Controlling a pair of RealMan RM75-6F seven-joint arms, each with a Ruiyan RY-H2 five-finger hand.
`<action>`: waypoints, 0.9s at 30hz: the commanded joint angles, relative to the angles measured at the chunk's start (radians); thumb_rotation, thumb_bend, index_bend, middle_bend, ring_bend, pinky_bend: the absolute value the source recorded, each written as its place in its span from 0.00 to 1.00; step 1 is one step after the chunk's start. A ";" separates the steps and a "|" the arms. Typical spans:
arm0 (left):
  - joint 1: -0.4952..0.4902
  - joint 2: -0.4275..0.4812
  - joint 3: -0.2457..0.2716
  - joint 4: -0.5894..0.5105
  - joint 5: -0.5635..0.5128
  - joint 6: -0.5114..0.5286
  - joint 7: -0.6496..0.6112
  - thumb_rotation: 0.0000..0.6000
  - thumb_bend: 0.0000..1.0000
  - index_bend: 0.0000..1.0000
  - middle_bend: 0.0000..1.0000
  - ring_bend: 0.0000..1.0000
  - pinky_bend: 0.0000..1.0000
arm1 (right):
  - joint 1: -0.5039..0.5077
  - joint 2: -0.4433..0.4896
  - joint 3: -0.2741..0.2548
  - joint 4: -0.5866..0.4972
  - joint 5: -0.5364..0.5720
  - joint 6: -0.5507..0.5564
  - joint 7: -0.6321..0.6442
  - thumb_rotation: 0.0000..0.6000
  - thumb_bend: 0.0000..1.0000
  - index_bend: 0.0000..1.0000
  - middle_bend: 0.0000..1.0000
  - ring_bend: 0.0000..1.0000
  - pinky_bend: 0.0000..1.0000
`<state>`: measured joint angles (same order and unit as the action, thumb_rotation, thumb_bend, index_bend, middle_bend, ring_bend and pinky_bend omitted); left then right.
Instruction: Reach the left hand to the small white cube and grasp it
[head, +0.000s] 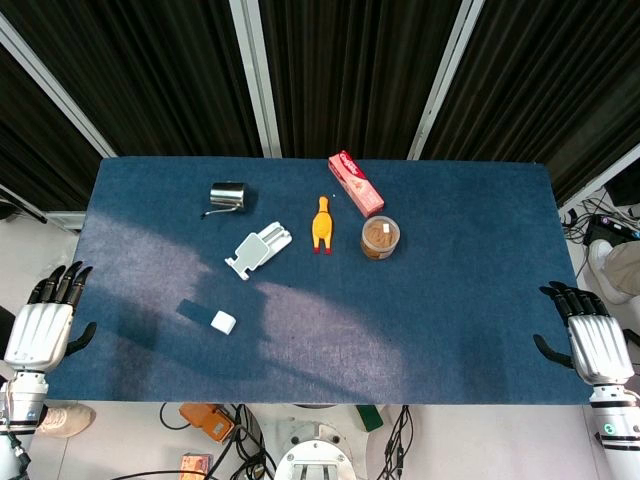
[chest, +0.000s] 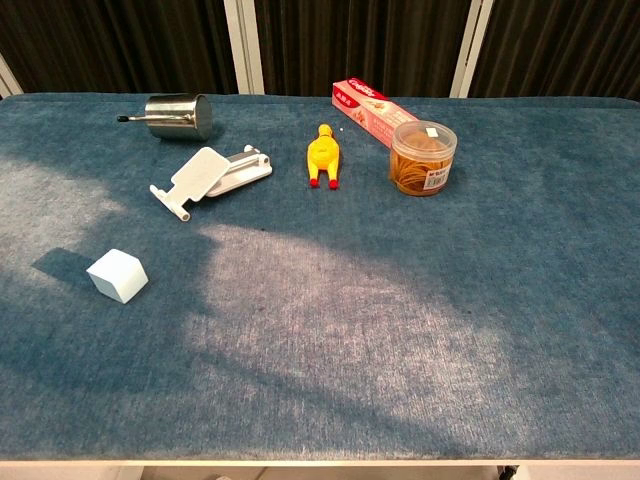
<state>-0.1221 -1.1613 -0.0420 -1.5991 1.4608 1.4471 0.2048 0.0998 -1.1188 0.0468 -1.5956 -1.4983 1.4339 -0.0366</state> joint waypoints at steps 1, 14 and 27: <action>0.000 0.000 0.000 0.000 0.001 0.001 0.000 1.00 0.27 0.07 0.05 0.02 0.17 | 0.000 0.000 0.000 0.000 0.000 0.000 0.000 1.00 0.39 0.26 0.22 0.24 0.21; -0.007 -0.016 0.020 -0.003 0.042 -0.004 0.004 1.00 0.27 0.07 0.05 0.02 0.18 | -0.001 -0.004 -0.005 -0.005 -0.013 0.004 -0.004 1.00 0.39 0.26 0.22 0.24 0.21; -0.067 -0.050 0.088 -0.058 0.170 -0.100 -0.109 1.00 0.27 0.07 0.05 0.02 0.19 | -0.007 -0.001 -0.004 -0.013 -0.004 0.006 0.004 1.00 0.39 0.26 0.22 0.24 0.21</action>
<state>-0.1734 -1.2012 0.0387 -1.6539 1.6215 1.3689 0.1054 0.0933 -1.1202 0.0424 -1.6082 -1.5026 1.4396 -0.0323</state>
